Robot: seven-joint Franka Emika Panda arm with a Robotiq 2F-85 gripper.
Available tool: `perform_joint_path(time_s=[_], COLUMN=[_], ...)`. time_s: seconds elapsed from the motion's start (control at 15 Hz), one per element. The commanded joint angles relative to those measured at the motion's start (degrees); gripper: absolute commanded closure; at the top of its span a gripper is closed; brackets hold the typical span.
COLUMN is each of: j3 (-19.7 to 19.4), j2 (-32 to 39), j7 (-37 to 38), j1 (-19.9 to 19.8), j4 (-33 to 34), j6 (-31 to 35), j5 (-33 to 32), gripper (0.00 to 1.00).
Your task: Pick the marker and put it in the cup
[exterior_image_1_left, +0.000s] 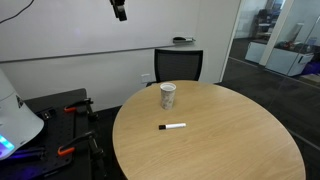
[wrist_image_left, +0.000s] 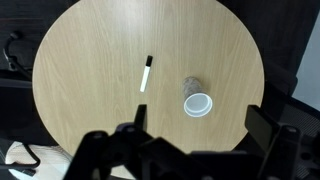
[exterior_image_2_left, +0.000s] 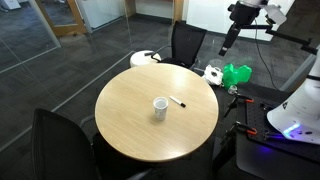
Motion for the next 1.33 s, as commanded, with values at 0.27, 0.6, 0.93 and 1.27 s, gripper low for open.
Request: perform_joint_path(time_s=[0.27,0.6,0.93,1.27], j3=[0.9,1.2,1.5,1.3], j2=[2.5,8.2,18.2,28.1], j7=[4.4,7.4,9.7,11.3], j1=[-1.4,-2.5,-3.3,-4.3], j4=[-4.6,-7.9,-8.0,-6.8], j6=[11.2,20.7,31.1,38.3], j5=[0.5,0.3,-0.1,-1.0], gripper=[0.00,0.00,0.00,0.00])
